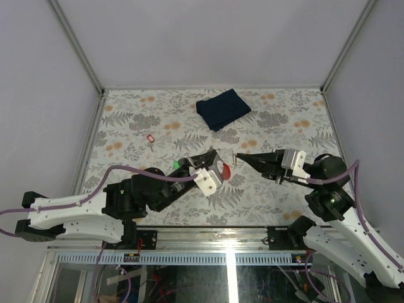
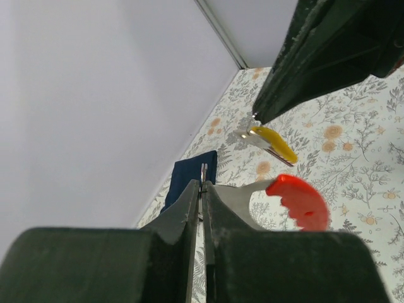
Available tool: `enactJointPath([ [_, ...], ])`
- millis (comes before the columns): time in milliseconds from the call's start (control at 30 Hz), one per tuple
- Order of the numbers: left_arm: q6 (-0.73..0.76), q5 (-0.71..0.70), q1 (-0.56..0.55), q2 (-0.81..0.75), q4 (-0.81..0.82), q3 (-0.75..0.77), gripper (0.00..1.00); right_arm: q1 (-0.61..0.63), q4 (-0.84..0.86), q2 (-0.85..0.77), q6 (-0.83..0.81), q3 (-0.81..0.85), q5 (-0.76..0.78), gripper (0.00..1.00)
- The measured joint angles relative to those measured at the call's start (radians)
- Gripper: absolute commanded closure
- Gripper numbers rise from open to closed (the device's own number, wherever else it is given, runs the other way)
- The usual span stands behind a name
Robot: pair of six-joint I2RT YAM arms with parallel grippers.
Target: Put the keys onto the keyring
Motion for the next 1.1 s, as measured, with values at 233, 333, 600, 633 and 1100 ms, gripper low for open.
enactJointPath([
  [233, 0.011, -0.015, 0.000, 0.004, 0.025, 0.000, 1.00, 0.000, 0.027, 0.034, -0.009, 0.000, -0.065, 1.00],
  [333, 0.011, -0.015, 0.000, 0.004, 0.026, 0.000, 1.00, 0.000, 0.050, 0.058, -0.008, 0.000, -0.082, 1.00],
  [600, 0.011, -0.014, 0.000, 0.008, 0.027, 0.000, 1.00, -0.001, 0.134, 0.101, 0.015, 0.000, -0.108, 1.00],
  [633, 0.010, -0.014, 0.000, 0.009, 0.027, 0.000, 1.00, 0.000, 0.146, 0.106, 0.019, 0.000, -0.109, 1.00],
  [1100, 0.010, -0.014, -0.001, 0.018, 0.027, 0.000, 1.00, 0.000, 0.217, 0.138, 0.069, 0.000, -0.135, 1.00],
])
